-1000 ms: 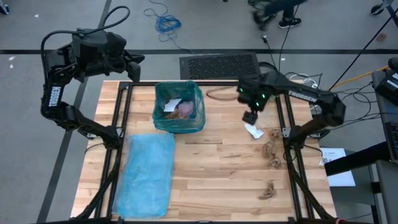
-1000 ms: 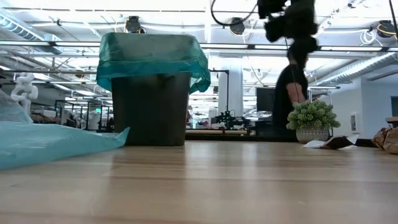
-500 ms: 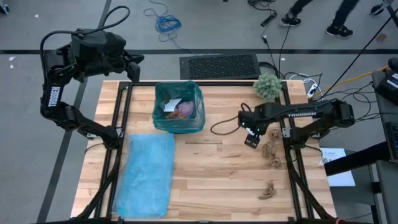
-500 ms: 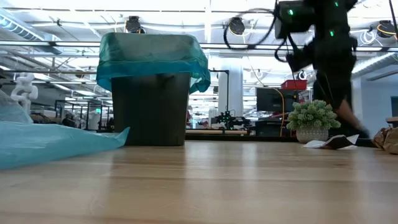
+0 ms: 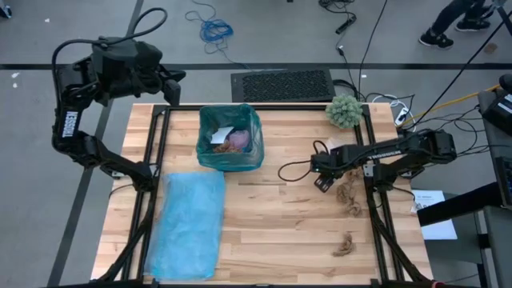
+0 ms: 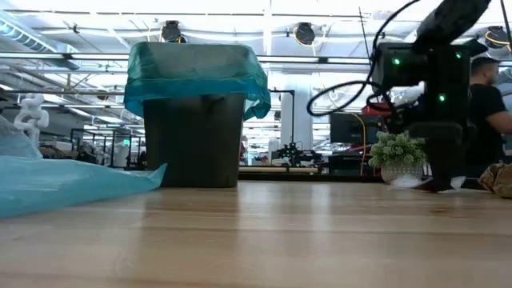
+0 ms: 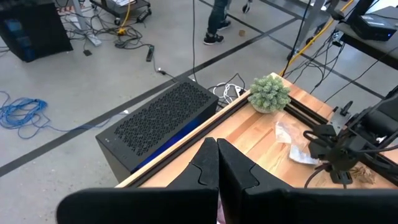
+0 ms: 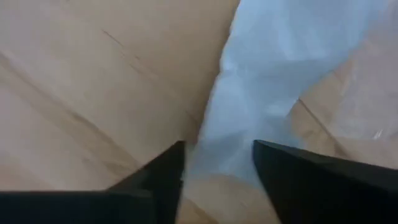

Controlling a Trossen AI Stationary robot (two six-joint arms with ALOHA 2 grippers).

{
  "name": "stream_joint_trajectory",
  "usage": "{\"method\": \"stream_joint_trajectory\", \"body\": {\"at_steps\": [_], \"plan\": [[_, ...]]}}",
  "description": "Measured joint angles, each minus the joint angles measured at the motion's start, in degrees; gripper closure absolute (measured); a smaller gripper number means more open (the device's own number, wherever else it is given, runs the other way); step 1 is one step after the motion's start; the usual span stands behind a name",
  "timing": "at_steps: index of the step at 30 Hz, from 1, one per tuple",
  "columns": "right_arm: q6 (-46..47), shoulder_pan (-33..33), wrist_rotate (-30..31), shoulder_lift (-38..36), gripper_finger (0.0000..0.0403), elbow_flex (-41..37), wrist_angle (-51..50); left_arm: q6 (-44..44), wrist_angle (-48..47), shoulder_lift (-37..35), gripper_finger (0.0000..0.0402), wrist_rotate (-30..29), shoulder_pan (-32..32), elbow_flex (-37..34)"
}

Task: Place trash/remove bag and relplace
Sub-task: Put the white paper into the trash bin

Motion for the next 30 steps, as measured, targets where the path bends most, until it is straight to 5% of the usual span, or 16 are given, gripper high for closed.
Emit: {"method": "stream_joint_trajectory", "body": {"at_steps": [3, 5, 12, 23, 30], "plan": [[1.0, 0.0, -0.3, -0.1, 0.0355, -0.7, 0.6, 0.0, 0.0, 0.0, 0.0402, 0.0, 0.0, 0.0], [0.7, 0.0, -0.4, 0.0, 0.0387, -0.6, 0.5, 0.0, 0.0, 0.0, 0.0402, 0.0, 0.0, 0.0], [0.4, -0.5, -1.2, -0.9, 0.0402, 8.4, 0.8, -0.1, 0.0, 0.0, 0.0402, 0.0, 0.0, 0.0], [-10.9, -3.7, 4.7, -2.2, 0.0403, 36.1, -0.2, -0.5, 0.0, 0.0, 0.0402, 0.4, 0.0, 0.0], [-20.8, -7.5, -2.1, -2.0, 0.0403, 50.4, 7.5, -0.5, 0.0, 0.0, 0.0402, 0.4, 0.0, 0.0]]}}
